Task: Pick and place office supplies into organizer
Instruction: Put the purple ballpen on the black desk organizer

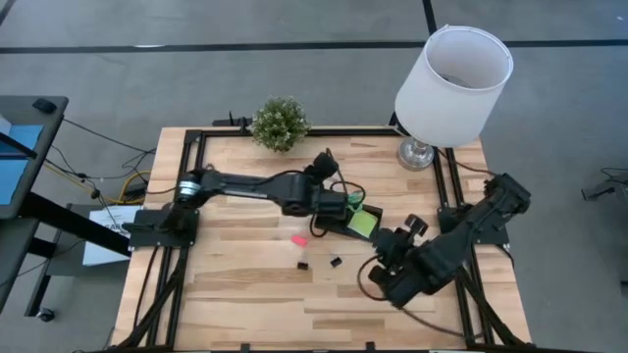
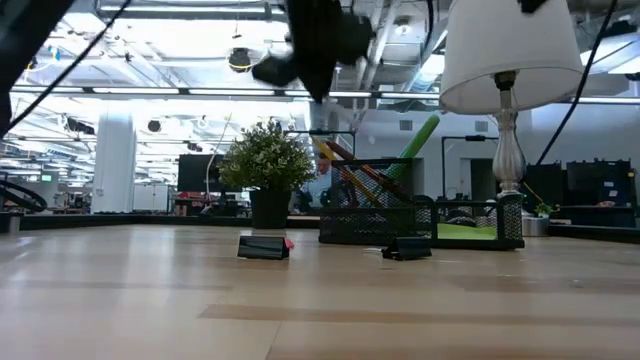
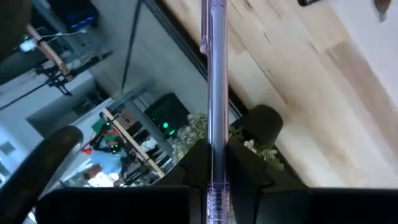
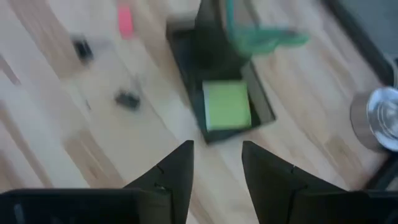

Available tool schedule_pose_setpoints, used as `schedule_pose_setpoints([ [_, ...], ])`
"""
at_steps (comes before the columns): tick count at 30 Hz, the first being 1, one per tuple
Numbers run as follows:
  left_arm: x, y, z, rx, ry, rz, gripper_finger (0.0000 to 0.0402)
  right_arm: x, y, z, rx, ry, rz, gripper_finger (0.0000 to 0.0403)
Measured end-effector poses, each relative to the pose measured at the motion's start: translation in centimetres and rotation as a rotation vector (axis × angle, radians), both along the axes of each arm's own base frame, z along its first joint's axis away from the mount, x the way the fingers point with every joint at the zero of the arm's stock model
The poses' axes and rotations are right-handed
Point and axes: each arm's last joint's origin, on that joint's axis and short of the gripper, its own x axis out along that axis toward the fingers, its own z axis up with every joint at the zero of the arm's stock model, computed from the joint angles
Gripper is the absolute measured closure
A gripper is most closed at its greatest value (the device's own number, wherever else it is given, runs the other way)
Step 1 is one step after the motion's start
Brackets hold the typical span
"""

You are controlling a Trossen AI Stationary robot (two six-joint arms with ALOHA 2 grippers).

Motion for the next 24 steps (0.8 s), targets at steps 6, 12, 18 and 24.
schedule_pose_setpoints([
  [6,1.6,0.4,-4.8,0.010,0.185,-0.018,0.0378,-1.7,-1.4,2.6,-0.003,-0.150,-0.043,0.0274],
  [12,1.8,-0.8,-5.3,0.034,0.200,-0.050,0.0378,-2.1,-2.0,3.4,-0.027,-0.200,-0.040,0.0274],
  [18,0.8,-0.7,-2.0,0.075,0.142,-0.012,0.0378,-1.6,-2.2,3.1,-0.065,-0.153,0.004,0.0274],
  [24,0.7,-1.7,-1.4,0.009,0.164,-0.052,0.0378,-1.4,-2.7,3.3,-0.097,-0.182,-0.011,0.0274],
])
